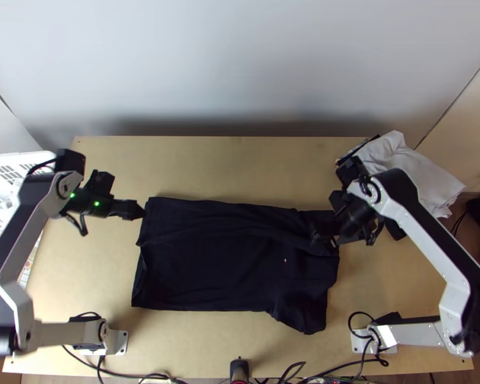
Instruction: Fold the t-shirt
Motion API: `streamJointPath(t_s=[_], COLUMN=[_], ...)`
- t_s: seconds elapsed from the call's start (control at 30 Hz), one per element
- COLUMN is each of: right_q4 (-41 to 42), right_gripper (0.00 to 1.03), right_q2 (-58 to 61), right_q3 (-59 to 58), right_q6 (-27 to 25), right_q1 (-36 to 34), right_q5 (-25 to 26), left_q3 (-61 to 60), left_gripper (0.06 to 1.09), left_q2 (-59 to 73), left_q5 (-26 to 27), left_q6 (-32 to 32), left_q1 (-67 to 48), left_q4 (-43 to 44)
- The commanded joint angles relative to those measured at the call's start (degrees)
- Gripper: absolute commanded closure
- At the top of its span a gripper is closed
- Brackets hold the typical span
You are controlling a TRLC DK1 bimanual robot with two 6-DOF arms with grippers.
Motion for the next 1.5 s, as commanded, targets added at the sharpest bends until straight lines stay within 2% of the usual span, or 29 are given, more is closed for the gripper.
streamJointPath(t_s=[0.0,0.07,0.13,0.2,0.27,0.3,0.47,0.7,0.87,0.9,1.2,1.47], right_q4=[1.57,7.01,10.79,13.17,15.89,15.89,17.56,21.69,19.67,18.97,20.99,25.82], right_gripper=[0.05,0.05,0.05,0.05,0.05,0.05,0.05,0.05,0.05,0.05,0.05,0.05], right_q2=[-8.31,-12.35,-15.78,-18.86,-20.79,-20.70,-20.09,-20.88,-24.22,-24.31,-23.25,-18.07], right_q3=[-7.05,-13.38,-17.78,-21.55,-25.42,-26.92,-30.78,-35.18,-33.33,-32.98,-38.61,-39.40], right_q6=[-4.02,-8.33,-12.81,-16.59,-17.56,-18.08,-20.19,-25.38,-26.78,-26.87,-28.37,-27.31], right_q1=[8.28,11.71,15.40,21.38,27.70,29.81,39.39,48.01,53.72,54.16,54.77,54.60], right_q5=[-0.86,-0.60,2.39,7.40,13.46,14.87,17.15,20.41,19.53,18.12,13.90,13.29], left_q3=[-7.19,-11.50,-15.63,-18.09,-19.41,-20.38,-24.33,-23.98,-23.98,-23.98,-21.52,-20.20], left_gripper=[0.12,0.12,0.12,0.12,0.12,0.12,0.12,0.12,0.12,0.12,0.12,0.12], left_q2=[-9.84,-12.92,-15.82,-16.70,-16.78,-17.05,-17.75,-16.78,-16.52,-16.17,-13.53,-12.57], left_q5=[0.90,0.90,0.90,0.90,0.90,0.90,0.90,0.81,0.81,0.81,0.90,0.90], left_q6=[1.97,1.70,1.53,1.79,2.85,3.29,7.59,7.77,7.86,7.86,6.54,6.01], left_q1=[-0.88,-1.50,-1.94,-2.20,-2.20,-2.29,-2.91,-2.55,-1.59,-1.50,-1.15,-0.36], left_q4=[2.17,6.30,10.61,12.37,12.54,13.33,18.17,19.05,19.49,19.57,20.28,20.28])
